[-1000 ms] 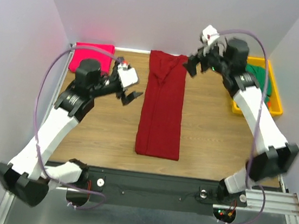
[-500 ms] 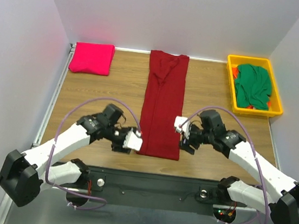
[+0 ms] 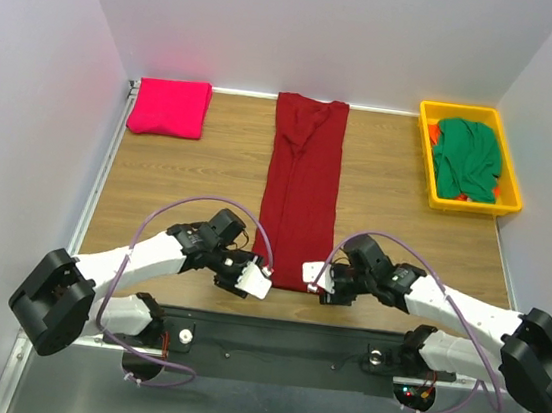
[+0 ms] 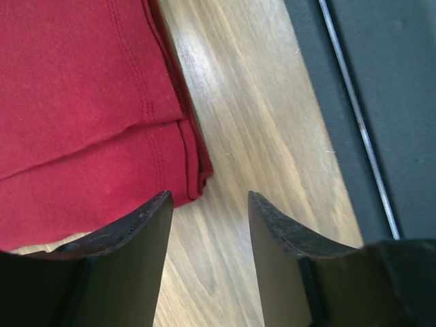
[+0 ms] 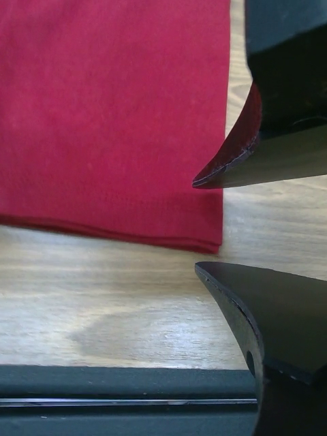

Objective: Fold and stack the t-shirts
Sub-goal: Fold the tshirt

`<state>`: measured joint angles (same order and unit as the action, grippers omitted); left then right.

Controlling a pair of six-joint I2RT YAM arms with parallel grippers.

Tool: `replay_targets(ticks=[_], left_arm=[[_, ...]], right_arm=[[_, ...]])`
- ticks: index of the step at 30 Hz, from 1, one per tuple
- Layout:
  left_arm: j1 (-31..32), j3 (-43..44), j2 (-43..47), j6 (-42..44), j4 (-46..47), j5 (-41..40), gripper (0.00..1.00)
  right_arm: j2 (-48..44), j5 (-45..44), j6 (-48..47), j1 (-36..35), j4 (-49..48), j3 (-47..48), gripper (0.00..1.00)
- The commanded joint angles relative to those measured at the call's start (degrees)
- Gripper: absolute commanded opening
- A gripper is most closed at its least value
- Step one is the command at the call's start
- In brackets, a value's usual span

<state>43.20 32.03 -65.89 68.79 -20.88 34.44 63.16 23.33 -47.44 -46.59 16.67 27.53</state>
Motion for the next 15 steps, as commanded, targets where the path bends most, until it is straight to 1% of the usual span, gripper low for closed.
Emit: replay_targets(ticks=[1, 6, 12, 15], left_arm=[[0.7, -1.3, -1.8, 1.7, 3.0, -0.9, 0.56], [0.7, -2.2, -3.0, 2.7, 4.4, -0.8, 0.54], [0.9, -1.6, -4.1, 1.6, 5.7, -0.5, 0.53], [1.1, -1.1, -5.7, 0.9, 6.2, -0.9, 0.52]], right_arm=[[0.0, -1.8, -2.4, -1.6, -6.3, -1.2, 0.53], [2.5, -4.3, -3.4, -2.0, -8.6, -2.6, 0.53], [3.6, -4.6, -4.9, -2.7, -9.1, -3.7, 0.44], [3.0, -5.2, -5.6, -3.2, -9.0, -4.6, 0.43]])
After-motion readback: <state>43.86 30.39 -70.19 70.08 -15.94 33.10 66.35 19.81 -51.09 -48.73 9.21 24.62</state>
